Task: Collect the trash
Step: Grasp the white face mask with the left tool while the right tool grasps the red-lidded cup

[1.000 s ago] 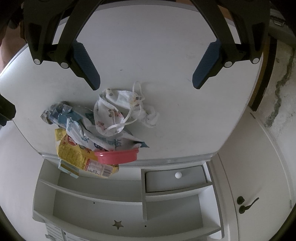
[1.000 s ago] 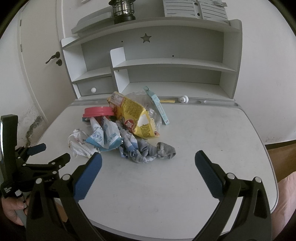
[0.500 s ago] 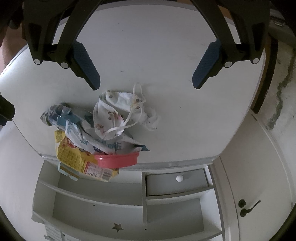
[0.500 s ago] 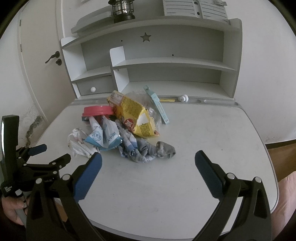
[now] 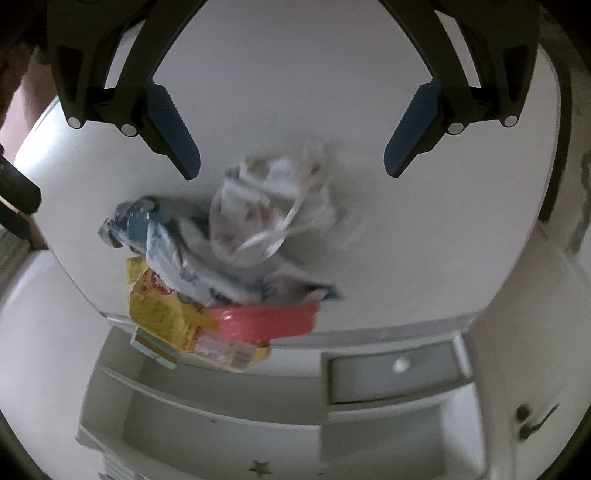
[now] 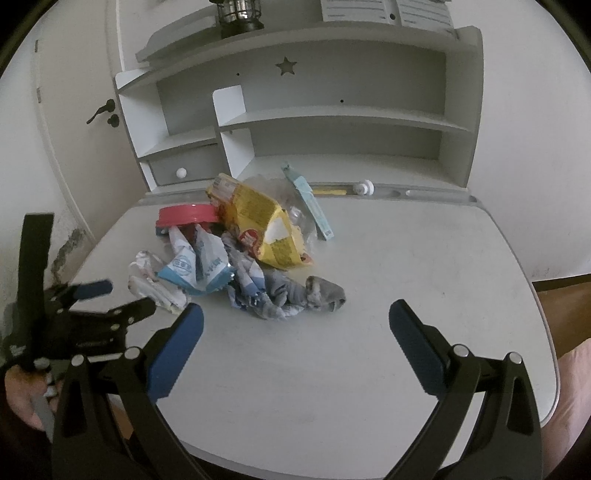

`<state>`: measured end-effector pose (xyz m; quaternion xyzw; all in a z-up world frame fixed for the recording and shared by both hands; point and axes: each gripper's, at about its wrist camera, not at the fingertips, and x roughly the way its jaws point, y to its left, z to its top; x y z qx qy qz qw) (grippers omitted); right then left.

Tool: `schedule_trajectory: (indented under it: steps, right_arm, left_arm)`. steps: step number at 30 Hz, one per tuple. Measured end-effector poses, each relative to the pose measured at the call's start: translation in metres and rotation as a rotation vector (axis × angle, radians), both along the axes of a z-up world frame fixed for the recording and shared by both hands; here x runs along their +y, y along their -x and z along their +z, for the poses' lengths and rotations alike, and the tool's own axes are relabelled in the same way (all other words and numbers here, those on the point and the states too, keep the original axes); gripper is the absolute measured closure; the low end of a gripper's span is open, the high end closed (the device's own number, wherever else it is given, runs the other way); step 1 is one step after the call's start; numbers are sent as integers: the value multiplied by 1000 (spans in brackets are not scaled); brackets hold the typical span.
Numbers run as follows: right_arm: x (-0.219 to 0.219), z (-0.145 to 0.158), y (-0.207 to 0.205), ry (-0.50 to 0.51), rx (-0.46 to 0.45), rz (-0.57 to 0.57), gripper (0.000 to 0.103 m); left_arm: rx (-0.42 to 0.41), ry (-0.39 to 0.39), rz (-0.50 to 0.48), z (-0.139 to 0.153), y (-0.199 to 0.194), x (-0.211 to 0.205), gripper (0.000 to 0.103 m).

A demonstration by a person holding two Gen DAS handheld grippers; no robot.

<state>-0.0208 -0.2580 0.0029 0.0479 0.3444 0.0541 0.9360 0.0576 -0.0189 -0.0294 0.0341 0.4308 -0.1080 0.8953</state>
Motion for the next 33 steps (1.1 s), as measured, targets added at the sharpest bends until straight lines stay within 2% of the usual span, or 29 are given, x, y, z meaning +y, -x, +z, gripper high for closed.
schedule_trajectory:
  steps: [3, 6, 8, 10, 14, 17, 20, 22, 26, 33]
  right_arm:
    - [-3, -2, -3, -2, 13, 4, 6]
    - [-2, -6, -6, 8, 20, 16, 6]
    - [-1, -9, -10, 11, 36, 31, 6]
    - [5, -9, -15, 6, 50, 61, 6]
    - [35, 3, -30, 65, 34, 140, 6]
    - [73, 15, -52, 153, 21, 223, 6]
    - [116, 20, -81, 215, 47, 308, 6]
    - [139, 19, -104, 210, 99, 342, 6]
    - [161, 14, -140, 174, 171, 312, 6]
    - [168, -1, -188, 33, 271, 225, 6]
  left_arm:
    - [26, -9, -7, -9, -18, -7, 6]
    - [65, 33, -8, -19, -29, -8, 10]
    - [49, 28, -21, -18, -26, -7, 40]
    - [38, 28, -49, -14, -20, -2, 57]
    - [22, 55, -61, -5, -5, 22, 73]
    - [21, 62, -44, 1, 2, 46, 85]
    - [7, 103, -6, 4, 8, 73, 89]
    - [-10, 108, 14, 4, 8, 85, 90]
    - [-11, 126, 15, 2, 11, 93, 91]
    - [-1, 164, 10, -1, 12, 105, 91]
